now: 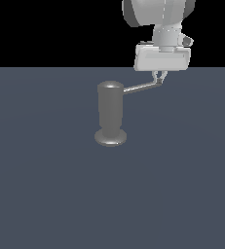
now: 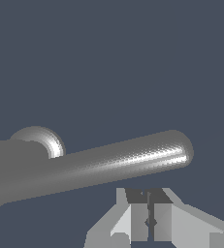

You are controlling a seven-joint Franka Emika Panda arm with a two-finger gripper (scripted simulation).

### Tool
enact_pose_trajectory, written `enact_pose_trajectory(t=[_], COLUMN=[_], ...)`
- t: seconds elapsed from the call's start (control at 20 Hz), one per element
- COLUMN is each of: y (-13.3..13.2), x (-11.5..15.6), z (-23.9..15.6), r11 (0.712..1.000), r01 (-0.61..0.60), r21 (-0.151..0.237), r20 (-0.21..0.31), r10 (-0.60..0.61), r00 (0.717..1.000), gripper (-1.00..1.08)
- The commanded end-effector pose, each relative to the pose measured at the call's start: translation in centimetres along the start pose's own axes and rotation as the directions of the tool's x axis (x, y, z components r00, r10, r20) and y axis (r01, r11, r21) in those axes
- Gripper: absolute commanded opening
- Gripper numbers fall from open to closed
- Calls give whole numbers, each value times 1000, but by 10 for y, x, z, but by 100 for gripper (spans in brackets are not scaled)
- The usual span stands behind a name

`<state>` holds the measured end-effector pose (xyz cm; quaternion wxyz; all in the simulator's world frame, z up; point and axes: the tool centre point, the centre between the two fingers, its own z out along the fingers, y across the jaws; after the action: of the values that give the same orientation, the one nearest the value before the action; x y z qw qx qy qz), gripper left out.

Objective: Turn on the faucet by rotating a designated handle.

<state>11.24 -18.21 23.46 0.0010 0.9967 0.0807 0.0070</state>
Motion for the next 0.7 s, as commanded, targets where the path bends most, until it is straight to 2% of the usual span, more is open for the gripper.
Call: enact_pose_trajectory(t=[0.0, 0.65], y=[-10, -12], x=[11, 40], z=[6, 9], r11=[1000, 1000], r01=[11, 6], r21=[5, 4], r20=[2, 5], r10=[-11, -6], r00=[1000, 1000], gripper=[-100, -100])
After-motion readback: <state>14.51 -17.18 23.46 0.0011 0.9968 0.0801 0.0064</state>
